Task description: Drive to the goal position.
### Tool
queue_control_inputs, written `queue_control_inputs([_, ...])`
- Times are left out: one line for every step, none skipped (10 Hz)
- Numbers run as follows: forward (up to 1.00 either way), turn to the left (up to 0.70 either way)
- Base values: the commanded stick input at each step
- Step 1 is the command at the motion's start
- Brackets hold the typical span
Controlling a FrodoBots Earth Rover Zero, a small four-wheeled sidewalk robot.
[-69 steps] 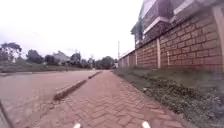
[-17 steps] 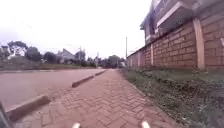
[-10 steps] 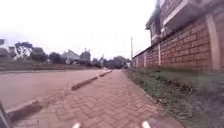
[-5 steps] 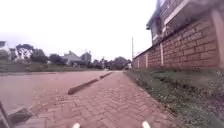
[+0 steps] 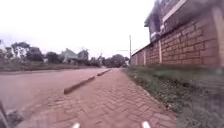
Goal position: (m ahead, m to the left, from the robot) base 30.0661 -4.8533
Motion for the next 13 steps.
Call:
queue_control_inputs([0.5,0.16])
queue_control_inputs([0.5,0.04])
queue_control_inputs([0.5,0.13])
queue_control_inputs([0.5,0.14])
queue_control_inputs([0.5,0.1])
queue_control_inputs([0.5,0.15])
queue_control_inputs([0.5,0.13])
queue_control_inputs([0.5,0.11])
queue_control_inputs([0.5,0.1])
queue_control_inputs([0.5,0.02])
queue_control_inputs([0.5,0.0])
queue_control_inputs([0.5,0.03])
queue_control_inputs([0.5,0.0])
